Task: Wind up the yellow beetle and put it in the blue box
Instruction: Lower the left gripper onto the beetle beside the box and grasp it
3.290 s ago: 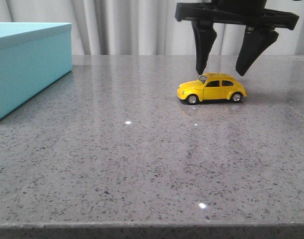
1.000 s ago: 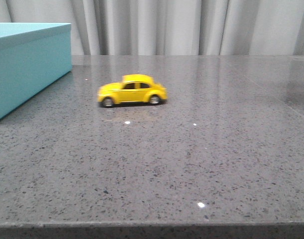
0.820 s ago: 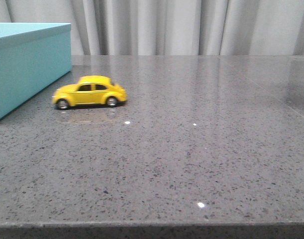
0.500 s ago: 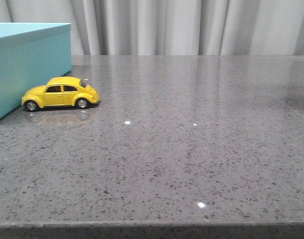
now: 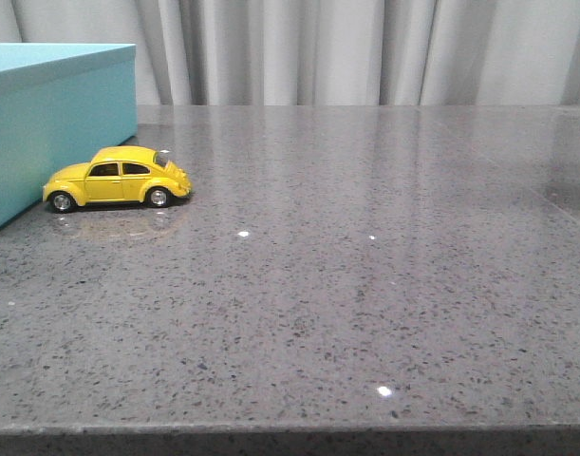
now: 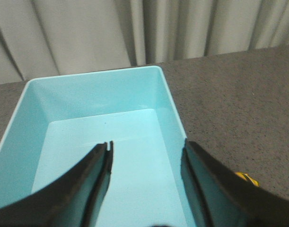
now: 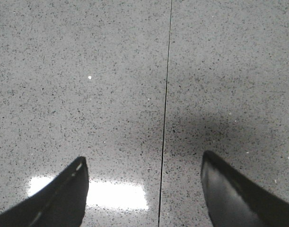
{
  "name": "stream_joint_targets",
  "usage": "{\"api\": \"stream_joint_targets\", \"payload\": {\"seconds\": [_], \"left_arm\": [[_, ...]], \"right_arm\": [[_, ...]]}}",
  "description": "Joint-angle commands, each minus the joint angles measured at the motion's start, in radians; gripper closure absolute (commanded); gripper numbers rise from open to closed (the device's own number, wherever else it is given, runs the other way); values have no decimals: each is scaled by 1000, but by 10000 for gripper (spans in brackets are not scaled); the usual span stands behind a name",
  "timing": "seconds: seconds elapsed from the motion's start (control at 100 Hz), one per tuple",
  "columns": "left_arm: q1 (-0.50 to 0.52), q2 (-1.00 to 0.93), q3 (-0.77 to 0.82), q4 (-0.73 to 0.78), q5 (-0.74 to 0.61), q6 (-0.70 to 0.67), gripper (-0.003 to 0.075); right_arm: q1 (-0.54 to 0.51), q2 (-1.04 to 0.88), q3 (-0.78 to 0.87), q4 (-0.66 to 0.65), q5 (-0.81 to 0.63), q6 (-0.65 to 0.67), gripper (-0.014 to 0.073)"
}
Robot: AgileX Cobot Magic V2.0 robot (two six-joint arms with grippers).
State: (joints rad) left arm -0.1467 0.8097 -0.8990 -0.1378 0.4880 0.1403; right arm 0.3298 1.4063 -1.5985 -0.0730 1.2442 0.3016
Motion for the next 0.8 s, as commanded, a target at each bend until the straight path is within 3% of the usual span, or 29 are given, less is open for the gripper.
{"api": "stream_joint_targets", "payload": {"seconds": [0.0, 0.27, 0.57, 0.79], "left_arm": [[-50, 72, -109, -11, -9, 39, 284], [-141, 330, -355, -11, 179, 192, 161], [-200, 583, -546, -11, 347, 479, 162], [-273, 709, -588, -11, 438, 581, 162]], "right_arm": [[-1, -36, -22, -10, -35, -9, 85], [-1, -36, -22, -10, -35, -9, 85], [-1, -36, -22, -8, -35, -9, 85], [-1, -36, -22, -8, -35, -9, 85]]}}
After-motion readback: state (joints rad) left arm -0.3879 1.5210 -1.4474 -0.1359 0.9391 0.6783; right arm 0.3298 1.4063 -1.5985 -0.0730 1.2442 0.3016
